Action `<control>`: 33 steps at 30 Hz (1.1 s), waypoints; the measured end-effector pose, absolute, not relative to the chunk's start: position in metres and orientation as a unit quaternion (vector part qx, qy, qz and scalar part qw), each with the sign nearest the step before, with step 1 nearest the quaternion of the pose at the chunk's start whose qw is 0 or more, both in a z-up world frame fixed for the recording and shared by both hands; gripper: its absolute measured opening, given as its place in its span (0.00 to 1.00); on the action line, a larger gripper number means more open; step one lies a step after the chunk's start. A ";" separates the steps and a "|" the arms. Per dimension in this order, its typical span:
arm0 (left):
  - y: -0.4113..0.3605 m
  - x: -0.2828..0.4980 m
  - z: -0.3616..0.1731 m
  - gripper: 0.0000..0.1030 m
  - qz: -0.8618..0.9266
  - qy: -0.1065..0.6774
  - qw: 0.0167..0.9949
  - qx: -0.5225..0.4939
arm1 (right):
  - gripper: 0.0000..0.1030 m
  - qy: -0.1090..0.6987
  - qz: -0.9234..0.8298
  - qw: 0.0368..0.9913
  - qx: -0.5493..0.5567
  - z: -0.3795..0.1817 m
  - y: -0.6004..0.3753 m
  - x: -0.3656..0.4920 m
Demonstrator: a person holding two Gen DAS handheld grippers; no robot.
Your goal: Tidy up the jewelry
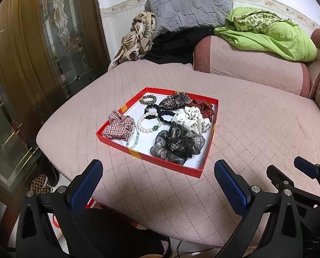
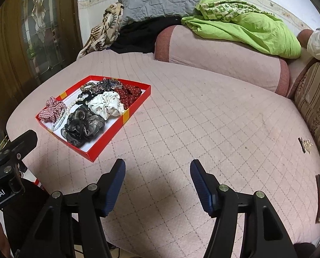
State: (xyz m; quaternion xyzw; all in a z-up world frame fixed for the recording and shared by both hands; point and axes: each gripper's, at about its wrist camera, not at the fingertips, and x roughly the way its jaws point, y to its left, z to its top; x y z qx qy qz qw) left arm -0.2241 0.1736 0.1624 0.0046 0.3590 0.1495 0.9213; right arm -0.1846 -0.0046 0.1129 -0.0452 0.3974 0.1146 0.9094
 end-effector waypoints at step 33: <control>0.181 -0.215 0.138 1.00 0.128 0.400 0.907 -0.019 | 0.67 0.415 0.112 0.901 -0.060 0.100 0.004 -0.182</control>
